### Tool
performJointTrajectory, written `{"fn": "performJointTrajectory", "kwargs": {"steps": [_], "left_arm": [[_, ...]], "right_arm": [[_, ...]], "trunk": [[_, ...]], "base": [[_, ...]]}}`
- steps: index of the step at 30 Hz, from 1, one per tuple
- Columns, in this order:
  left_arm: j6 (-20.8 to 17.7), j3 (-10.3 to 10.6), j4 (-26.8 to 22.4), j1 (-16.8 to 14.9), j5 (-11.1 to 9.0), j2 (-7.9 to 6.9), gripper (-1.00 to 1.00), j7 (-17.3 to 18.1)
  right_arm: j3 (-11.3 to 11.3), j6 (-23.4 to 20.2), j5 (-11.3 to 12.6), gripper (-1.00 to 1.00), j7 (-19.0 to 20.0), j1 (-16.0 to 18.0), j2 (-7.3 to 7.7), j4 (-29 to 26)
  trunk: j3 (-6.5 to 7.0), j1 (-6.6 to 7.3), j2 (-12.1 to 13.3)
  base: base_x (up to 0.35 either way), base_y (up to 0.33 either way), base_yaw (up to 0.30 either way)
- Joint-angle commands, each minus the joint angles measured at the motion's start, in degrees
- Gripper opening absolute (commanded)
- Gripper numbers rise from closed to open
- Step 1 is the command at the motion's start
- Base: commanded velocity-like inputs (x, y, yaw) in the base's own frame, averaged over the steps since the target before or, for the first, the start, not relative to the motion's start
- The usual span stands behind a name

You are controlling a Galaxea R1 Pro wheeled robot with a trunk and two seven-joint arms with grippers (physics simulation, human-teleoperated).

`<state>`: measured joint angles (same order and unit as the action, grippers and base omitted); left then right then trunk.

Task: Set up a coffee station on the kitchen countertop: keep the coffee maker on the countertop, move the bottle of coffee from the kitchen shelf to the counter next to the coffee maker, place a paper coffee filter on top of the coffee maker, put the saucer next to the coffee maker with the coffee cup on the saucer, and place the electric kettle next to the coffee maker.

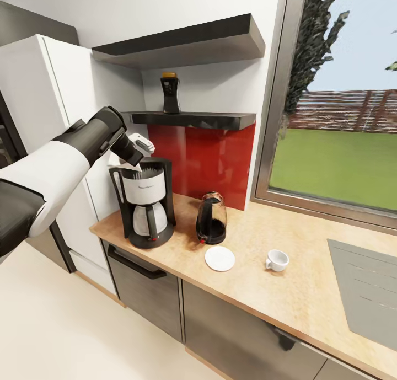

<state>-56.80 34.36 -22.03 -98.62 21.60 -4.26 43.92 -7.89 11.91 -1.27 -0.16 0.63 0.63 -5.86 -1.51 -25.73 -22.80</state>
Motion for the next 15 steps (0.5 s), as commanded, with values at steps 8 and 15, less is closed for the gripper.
{"fn": "performJointTrajectory", "kwargs": {"steps": [8, 15], "left_arm": [[-0.1, 0.1, -0.1, 0.0, 0.6, -0.05, -1.00, 0.6], [-0.1, 0.0, -0.1, 0.0, 0.5, 0.00, -1.00, 0.6]], "right_arm": [[-0.3, 0.2, -0.1, 1.00, 0.0, 0.1, -0.01, 0.1], [-0.3, 0.2, -0.1, 1.00, 0.0, 0.1, -0.01, 0.1]], "trunk": [[-0.14, -0.06, -0.1], [-0.14, -0.06, -0.1]], "base": [[0.109, 0.000, 0.000], [0.006, 0.000, 0.000]]}}
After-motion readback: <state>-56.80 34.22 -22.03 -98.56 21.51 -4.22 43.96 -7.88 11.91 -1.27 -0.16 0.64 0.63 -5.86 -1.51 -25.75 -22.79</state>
